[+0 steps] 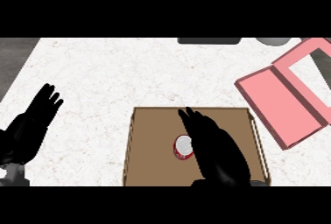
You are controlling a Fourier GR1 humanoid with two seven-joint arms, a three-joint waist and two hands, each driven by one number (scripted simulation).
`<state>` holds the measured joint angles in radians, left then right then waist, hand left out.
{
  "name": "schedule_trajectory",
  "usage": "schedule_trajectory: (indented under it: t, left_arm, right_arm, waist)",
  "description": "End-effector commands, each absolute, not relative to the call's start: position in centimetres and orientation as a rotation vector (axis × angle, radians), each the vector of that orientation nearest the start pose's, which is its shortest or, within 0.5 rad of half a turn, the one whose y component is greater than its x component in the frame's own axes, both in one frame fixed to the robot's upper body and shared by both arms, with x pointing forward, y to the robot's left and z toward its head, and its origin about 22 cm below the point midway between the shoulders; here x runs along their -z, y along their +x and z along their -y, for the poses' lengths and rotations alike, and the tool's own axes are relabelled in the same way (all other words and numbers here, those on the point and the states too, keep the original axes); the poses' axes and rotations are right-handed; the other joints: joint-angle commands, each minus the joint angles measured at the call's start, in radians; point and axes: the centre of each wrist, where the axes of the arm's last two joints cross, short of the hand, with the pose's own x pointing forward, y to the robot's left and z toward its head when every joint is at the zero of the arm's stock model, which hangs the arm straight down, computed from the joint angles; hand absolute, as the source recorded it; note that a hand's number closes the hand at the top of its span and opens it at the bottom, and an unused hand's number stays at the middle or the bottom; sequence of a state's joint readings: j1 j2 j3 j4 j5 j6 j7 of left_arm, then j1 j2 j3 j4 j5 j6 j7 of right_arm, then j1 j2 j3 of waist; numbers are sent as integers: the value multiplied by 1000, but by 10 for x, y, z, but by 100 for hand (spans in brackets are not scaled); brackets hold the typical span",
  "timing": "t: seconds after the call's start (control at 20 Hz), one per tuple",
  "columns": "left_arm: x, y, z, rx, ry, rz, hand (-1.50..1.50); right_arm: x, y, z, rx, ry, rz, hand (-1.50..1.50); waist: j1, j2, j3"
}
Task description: Pick the can from the tray and place it in the cardboard box
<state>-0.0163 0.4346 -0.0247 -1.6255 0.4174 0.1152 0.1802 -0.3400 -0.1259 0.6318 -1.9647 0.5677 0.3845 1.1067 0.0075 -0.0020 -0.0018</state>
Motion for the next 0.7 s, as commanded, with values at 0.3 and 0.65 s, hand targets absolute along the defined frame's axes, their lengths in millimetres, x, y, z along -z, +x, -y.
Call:
schedule_trajectory:
  t: [0.3,0.65]
  left_arm:
    - [-61,249,-324,-34,53,1444,0]
    - [-63,239,-318,-35,47,1423,0]
  right_arm:
    - [-141,218,76,-1159,-627,964,-150]
    - [-146,216,57,-1174,-650,1021,-150]
  waist:
    - [-7,1,1]
    - [-3,0,2]
